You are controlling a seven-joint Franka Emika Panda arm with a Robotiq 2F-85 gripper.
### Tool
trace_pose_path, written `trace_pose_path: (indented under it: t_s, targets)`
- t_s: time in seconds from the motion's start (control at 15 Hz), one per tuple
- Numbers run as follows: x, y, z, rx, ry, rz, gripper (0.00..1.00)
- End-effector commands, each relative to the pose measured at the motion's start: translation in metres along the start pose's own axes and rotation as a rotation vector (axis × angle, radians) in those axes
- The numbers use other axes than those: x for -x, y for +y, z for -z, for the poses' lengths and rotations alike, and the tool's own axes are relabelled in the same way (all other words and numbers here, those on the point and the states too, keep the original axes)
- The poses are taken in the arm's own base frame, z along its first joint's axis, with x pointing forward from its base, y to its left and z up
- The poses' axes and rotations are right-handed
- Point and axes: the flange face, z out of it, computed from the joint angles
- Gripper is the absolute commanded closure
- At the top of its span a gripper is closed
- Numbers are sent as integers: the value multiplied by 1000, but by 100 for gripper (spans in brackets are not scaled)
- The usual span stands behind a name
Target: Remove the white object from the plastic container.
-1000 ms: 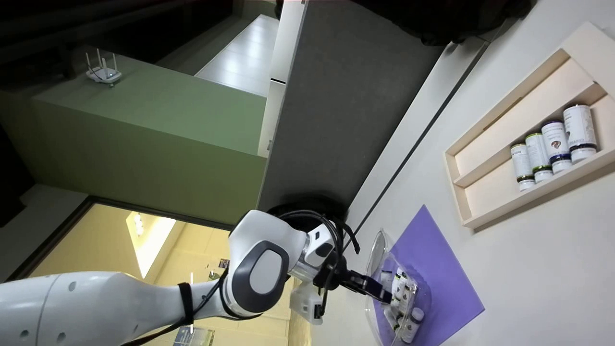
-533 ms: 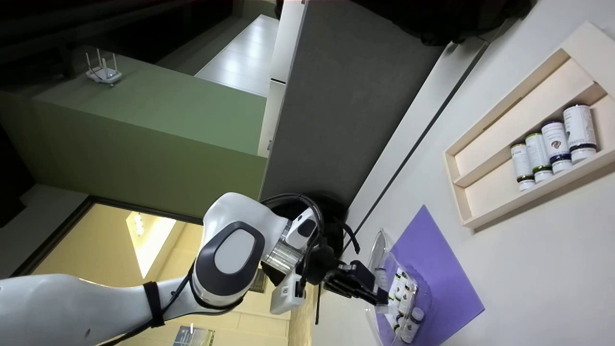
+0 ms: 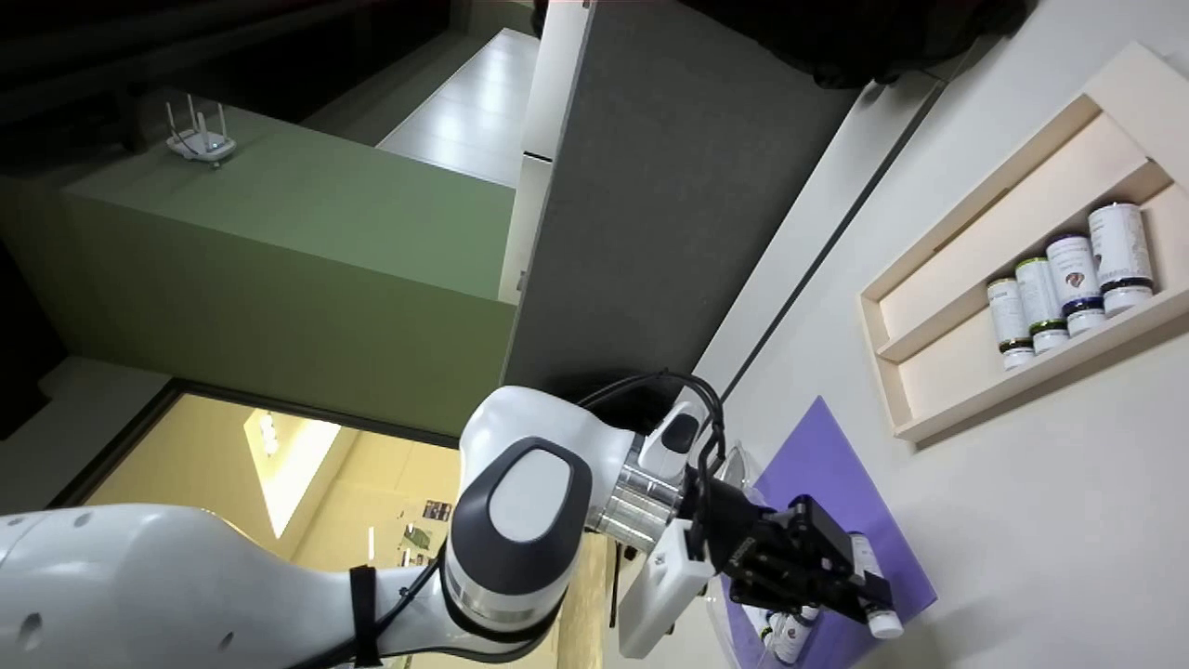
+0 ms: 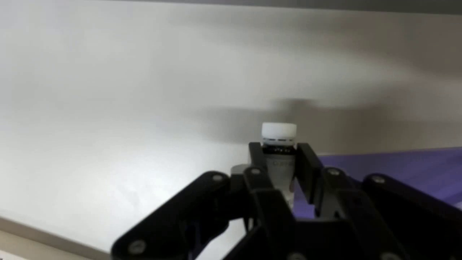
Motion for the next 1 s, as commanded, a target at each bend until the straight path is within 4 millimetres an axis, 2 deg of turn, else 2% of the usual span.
trace_pose_path:
  t_s: [0.0,0.27,0.33,0.4,0.53,0.67,0.87,0.93]
  targets:
    - [-10,0,-15,-5,77,23,88]
    - [-18,-12,-25,-25,135,31,88]
    - [-18,-15,-26,-23,133,32,70]
    - [-18,-18,-25,-25,131,39,38]
    - [-15,-22,-13,-34,125,1,33]
    - [-11,-27,8,-40,122,-20,20]
    - [-4,-35,51,-34,113,-42,3]
    - [0,-38,65,-32,98,-50,1]
